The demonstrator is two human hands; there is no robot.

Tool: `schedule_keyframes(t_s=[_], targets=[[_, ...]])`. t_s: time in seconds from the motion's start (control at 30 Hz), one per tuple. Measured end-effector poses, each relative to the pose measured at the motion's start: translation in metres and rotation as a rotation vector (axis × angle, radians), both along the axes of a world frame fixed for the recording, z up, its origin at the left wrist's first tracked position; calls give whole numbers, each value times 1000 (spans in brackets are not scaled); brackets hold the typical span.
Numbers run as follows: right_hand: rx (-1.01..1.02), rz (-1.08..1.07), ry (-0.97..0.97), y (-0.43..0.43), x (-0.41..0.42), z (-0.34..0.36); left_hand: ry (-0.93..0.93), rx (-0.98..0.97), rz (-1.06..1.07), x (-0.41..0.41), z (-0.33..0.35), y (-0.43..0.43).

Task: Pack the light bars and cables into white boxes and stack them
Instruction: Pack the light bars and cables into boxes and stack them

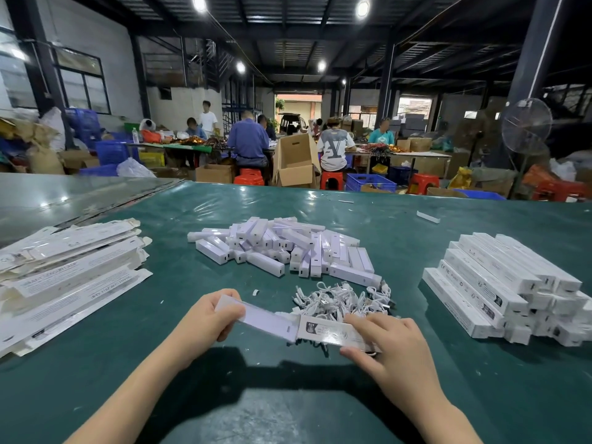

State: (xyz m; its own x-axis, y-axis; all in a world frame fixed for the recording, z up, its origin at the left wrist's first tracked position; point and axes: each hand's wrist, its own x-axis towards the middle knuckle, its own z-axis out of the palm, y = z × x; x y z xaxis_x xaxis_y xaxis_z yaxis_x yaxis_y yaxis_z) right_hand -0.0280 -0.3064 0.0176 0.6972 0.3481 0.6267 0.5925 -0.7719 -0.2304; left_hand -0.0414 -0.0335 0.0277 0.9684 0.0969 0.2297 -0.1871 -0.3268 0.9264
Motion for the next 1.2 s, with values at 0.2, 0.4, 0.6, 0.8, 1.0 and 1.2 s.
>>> schedule_keyframes(t_s=[0.2,0.4,0.6,0.8,1.0,1.2], targets=[[52,-13,129,2,1,-3,3,-124,-182,-8,5,-2],[83,42,155,6,1,-8,-10,-135,-352,-12,14,-22],[106,-13,157,7,1,-8,-13,-132,-272,-6,-5,-37],[119,-71,180,5,3,-9,-53,-161,-286,-5,-7,-42],[101,-87,177,6,4,-10,-42,-177,-273,-6,-9,-40],[113,-66,206,4,4,-8,-14,-251,-223,-5,-5,-40]])
